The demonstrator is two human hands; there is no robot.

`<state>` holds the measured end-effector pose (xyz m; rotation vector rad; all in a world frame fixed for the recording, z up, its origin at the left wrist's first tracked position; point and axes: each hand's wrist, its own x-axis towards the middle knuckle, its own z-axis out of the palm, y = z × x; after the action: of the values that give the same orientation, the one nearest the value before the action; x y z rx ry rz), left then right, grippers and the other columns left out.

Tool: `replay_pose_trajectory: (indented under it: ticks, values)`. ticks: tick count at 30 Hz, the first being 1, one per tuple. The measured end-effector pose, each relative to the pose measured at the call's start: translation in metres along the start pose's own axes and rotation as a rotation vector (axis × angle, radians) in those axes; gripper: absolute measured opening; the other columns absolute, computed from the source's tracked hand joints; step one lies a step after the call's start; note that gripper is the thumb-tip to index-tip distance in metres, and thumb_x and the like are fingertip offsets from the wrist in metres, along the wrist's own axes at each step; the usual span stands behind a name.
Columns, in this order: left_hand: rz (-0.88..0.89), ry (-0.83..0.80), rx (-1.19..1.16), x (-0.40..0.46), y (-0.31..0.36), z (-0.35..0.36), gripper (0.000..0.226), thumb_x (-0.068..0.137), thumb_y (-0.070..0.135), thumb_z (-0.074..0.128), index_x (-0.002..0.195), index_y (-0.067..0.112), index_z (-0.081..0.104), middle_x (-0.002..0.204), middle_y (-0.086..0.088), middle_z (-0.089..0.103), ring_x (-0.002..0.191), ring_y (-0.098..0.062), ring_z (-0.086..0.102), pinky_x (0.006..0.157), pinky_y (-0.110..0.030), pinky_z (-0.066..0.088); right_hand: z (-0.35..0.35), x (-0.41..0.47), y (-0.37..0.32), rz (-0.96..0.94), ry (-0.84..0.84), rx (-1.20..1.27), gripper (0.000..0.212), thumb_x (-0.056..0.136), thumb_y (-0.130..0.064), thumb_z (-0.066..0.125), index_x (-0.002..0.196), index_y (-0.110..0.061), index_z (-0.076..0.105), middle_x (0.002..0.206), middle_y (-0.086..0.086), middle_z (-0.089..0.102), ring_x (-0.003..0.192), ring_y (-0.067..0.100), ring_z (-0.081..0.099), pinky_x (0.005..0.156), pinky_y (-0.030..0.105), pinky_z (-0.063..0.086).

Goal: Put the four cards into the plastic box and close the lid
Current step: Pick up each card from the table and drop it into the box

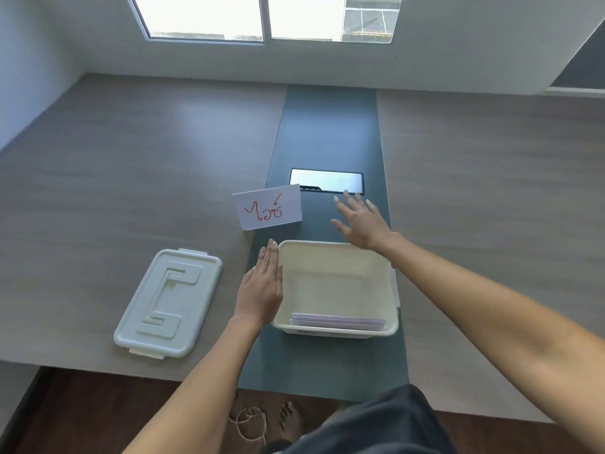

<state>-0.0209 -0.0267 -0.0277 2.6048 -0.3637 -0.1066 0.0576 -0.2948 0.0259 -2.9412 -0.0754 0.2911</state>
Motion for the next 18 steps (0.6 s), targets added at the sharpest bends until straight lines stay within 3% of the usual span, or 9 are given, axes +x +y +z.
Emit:
replay_pose_trajectory:
  ticks: [8,18]
  values:
    - [-0.017,0.014,0.035,-0.004,0.002,0.0,0.055,0.106,0.035,0.012,0.158,0.021,0.003,0.165,0.011,-0.001,0.151,-0.004,0.002,0.121,-0.023,0.014,0.006,0.059,-0.007,-0.016,-0.05,-0.075,0.066,0.103,-0.049,0.028,0.159,-0.025,0.004,0.167,0.006,-0.009,0.154,0.029,-0.007,0.124,0.046,0.003]
    - [-0.034,0.028,0.041,-0.007,0.005,-0.001,0.054,0.106,0.033,0.013,0.158,0.023,0.001,0.165,0.013,-0.001,0.151,-0.002,0.002,0.121,-0.024,0.015,-0.001,0.125,-0.045,-0.178,-0.021,-0.106,0.065,0.103,-0.044,0.037,0.159,-0.021,0.011,0.167,0.007,0.006,0.154,0.026,0.007,0.124,0.044,0.005]
